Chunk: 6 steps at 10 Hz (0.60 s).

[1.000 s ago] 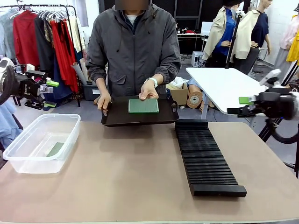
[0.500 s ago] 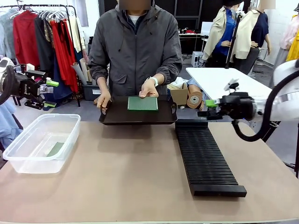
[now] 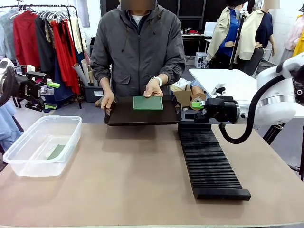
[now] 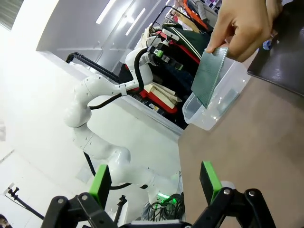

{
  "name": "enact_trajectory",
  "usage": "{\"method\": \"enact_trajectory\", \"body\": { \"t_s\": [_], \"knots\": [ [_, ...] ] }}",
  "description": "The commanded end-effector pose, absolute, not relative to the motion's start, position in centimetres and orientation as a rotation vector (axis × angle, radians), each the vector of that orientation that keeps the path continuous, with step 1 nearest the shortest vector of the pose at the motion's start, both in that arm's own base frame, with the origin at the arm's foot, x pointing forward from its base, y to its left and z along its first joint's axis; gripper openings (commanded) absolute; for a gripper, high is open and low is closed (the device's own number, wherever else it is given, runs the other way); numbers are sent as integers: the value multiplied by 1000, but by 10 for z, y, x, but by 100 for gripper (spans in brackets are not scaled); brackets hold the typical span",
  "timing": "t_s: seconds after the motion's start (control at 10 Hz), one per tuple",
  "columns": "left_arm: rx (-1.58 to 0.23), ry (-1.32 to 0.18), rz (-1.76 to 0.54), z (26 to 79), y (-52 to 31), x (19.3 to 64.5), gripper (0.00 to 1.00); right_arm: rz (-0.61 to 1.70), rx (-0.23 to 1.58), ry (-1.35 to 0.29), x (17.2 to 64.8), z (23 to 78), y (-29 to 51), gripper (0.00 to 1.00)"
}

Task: Sort PCBs into racks and boxes based on the side picked up.
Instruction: Pick up the Blank PCB handed by the Human.

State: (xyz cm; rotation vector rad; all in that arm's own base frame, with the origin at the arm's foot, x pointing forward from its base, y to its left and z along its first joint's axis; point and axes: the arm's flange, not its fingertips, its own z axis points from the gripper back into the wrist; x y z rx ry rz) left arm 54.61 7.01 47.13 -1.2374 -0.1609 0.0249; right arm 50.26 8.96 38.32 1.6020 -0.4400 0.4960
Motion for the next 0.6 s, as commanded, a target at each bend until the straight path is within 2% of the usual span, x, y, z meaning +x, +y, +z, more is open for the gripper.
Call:
{"method": "enact_trajectory", "body": {
  "t_s": [0.0,0.5],
  "knots": [
    [-1225,-165,23,474,70,544,97,499,1619,-454,520,385,115,100],
    [-1225,-165,23,474,70,544,97,492,1592,-343,567,391,147,100]
  ]
}}
